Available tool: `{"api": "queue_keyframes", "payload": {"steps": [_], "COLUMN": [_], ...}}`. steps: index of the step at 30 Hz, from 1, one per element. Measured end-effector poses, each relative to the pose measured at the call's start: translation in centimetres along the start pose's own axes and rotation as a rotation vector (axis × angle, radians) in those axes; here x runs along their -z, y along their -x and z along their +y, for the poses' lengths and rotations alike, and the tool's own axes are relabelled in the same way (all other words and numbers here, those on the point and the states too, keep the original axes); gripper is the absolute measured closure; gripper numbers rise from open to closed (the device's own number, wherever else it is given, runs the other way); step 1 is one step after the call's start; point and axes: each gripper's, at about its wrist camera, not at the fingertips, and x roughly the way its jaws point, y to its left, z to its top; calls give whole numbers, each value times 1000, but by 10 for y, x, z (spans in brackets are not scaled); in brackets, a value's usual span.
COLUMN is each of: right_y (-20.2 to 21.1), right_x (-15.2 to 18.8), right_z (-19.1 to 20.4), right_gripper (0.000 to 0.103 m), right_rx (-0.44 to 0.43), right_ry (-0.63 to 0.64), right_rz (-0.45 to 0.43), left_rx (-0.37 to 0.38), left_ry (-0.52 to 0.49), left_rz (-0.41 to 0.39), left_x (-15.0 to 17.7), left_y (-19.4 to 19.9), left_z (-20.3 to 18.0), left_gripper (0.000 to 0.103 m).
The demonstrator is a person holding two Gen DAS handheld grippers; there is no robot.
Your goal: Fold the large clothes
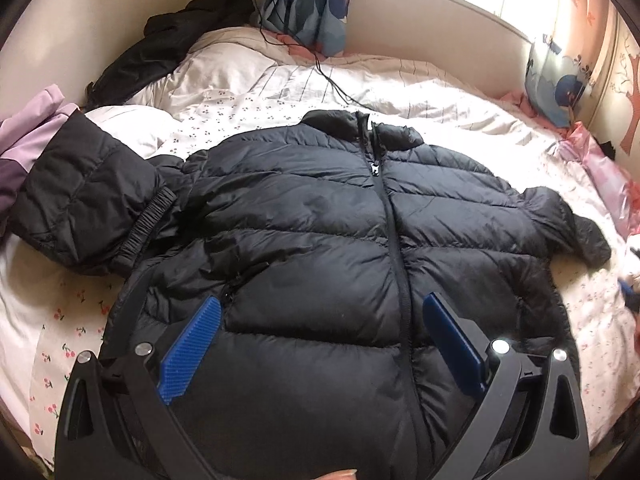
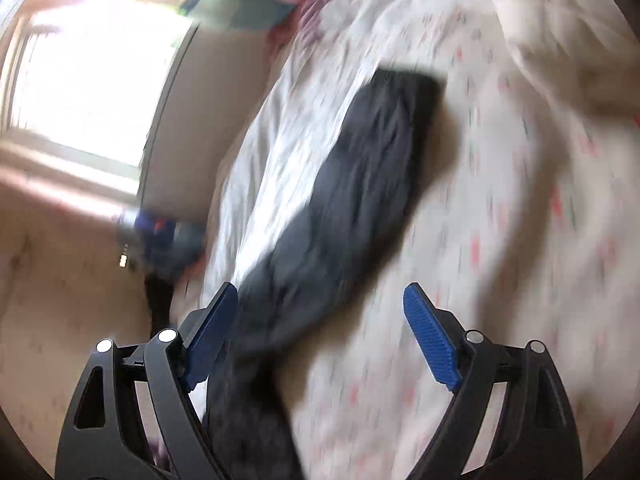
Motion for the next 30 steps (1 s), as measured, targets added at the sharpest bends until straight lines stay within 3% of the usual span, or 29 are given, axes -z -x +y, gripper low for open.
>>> {"api": "queue_keyframes", "payload": {"steps": [2,7,8,10,11,14,19,25,30], "right_y": [-18,-65,-71,-76,-78,-67,-17,5,-2], "right_x": [-22,-53,-53,-63,-65,-62,-53,-42,3], "right_z": [-7,-17,-16,-21,-22,9,73,173,271], "right_gripper": [21,22,31,71,100,100,100,100,100], "right_rx": [6,143,161,166,157,45,-167,-286,-376], "right_ry": [-16,19,47,58,42,106,176,256,364], "right_rz": [-33,-98,-121,-115,-113,-211,-325,-348,-309], "left_rx": [-13,-22,-27,-28,-26,-28,-32,-38,-95], "left_ry": [5,13,8,-5,-12,-40,-38,3,-28], "left_rz": [9,35,40,50,54,52,41,55,36], "left_x": [-1,-1,0,2,2,5,5,6,7], "left_y": [-8,-22,-25,-29,-30,-29,-21,-14,-5], "left_z": [1,2,1,-4,-6,-11,-5,9,15], "left_gripper": [6,6,6,6,6,6,6,6,6]}}
